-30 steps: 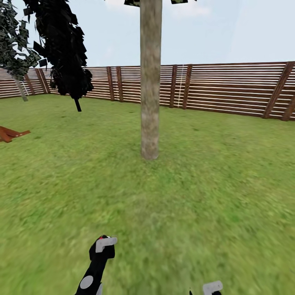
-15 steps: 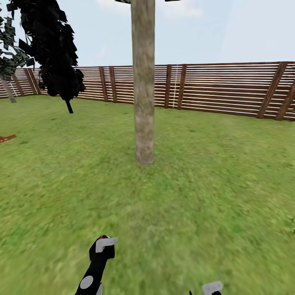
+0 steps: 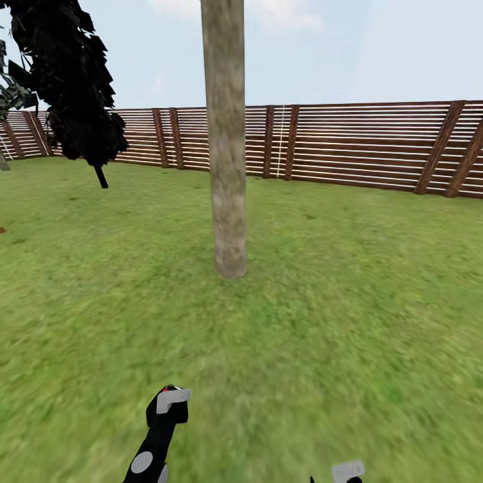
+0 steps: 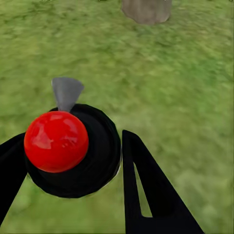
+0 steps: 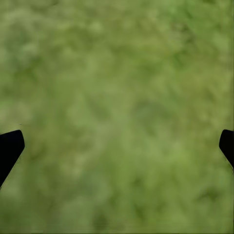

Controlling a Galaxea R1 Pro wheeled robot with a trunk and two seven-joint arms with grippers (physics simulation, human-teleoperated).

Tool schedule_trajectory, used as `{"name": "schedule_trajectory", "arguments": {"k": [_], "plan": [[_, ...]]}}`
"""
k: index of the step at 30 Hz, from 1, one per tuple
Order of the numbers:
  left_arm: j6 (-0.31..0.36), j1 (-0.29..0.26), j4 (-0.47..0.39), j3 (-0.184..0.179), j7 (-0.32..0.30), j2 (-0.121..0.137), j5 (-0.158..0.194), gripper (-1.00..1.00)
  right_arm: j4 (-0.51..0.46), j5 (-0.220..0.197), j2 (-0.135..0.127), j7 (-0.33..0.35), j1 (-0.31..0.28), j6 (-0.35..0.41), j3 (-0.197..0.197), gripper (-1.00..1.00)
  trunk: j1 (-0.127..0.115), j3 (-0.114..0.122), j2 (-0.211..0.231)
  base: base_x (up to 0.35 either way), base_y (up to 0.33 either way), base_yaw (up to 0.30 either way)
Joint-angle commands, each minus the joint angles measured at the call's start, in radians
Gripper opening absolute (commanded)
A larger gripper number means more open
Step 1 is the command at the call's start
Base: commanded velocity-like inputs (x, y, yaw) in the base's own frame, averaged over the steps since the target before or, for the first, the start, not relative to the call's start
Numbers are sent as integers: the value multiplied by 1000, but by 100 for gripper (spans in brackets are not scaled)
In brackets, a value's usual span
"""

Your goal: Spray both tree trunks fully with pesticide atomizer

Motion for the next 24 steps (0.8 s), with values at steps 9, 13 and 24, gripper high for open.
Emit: {"name": "schedule_trajectory", "arguments": {"k": [9, 13, 24], "plan": [[0, 0, 0, 0, 0, 0, 0, -100, 0, 0, 0, 0, 0, 0, 0, 100, 0, 0, 0, 338, 0, 0], [0, 0, 0, 0, 1, -1, 0, -100, 0, 0, 0, 0, 0, 0, 0, 100, 0, 0, 0, 338, 0, 0], [0, 0, 0, 0, 1, 0, 0, -100, 0, 0, 1, 0, 0, 0, 0, 100, 0, 0, 0, 338, 0, 0]]}}
